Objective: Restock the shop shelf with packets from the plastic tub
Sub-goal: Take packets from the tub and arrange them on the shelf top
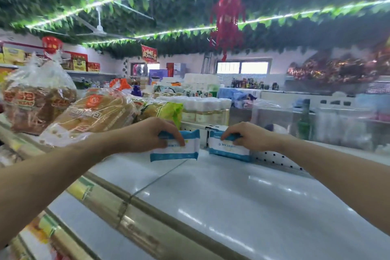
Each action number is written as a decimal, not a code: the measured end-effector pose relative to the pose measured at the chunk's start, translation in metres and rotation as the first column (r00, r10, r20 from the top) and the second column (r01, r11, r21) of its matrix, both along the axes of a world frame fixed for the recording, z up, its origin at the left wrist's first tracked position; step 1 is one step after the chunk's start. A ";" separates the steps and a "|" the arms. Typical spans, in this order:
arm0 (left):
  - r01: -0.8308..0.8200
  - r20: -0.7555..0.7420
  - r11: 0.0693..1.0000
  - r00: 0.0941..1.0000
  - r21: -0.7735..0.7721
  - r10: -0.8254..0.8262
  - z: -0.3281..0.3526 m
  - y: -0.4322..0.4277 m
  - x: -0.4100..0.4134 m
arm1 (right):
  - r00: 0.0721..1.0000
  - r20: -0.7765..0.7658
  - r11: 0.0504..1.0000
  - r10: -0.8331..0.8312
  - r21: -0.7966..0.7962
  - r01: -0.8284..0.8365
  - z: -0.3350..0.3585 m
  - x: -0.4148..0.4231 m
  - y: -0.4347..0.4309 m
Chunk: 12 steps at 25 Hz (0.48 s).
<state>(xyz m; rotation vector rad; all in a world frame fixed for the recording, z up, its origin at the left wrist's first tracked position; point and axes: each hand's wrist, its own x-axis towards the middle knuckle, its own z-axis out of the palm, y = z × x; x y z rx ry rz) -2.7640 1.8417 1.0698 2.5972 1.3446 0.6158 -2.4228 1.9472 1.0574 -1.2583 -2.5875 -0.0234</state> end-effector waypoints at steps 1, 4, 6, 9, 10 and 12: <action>0.006 0.005 1.000 1.000 -0.011 -0.006 -0.001 0.005 -0.001 | 1.000 -0.002 1.000 -0.013 0.000 0.013 -0.003 -0.003 0.002; 0.033 -0.021 0.999 0.999 -0.019 -0.034 -0.005 0.016 -0.006 | 0.994 0.101 0.995 -0.027 0.103 0.017 -0.008 -0.009 0.002; 0.036 -0.031 0.999 0.999 -0.035 -0.037 -0.006 0.023 -0.006 | 0.966 0.245 0.957 -0.083 0.289 0.009 -0.012 -0.006 -0.002; 0.059 -0.019 0.997 0.998 -0.046 -0.060 -0.006 0.033 -0.002 | 0.951 0.275 0.935 -0.143 0.352 0.039 -0.017 -0.005 -0.009; 0.077 -0.027 0.996 0.997 -0.037 -0.078 -0.007 0.039 0.001 | 0.946 0.281 0.932 -0.162 0.358 0.054 -0.017 -0.006 -0.012; 0.098 -0.041 0.995 0.994 -0.027 -0.099 -0.009 0.051 0.010 | 0.939 0.282 0.920 -0.197 0.383 0.078 -0.017 -0.006 -0.017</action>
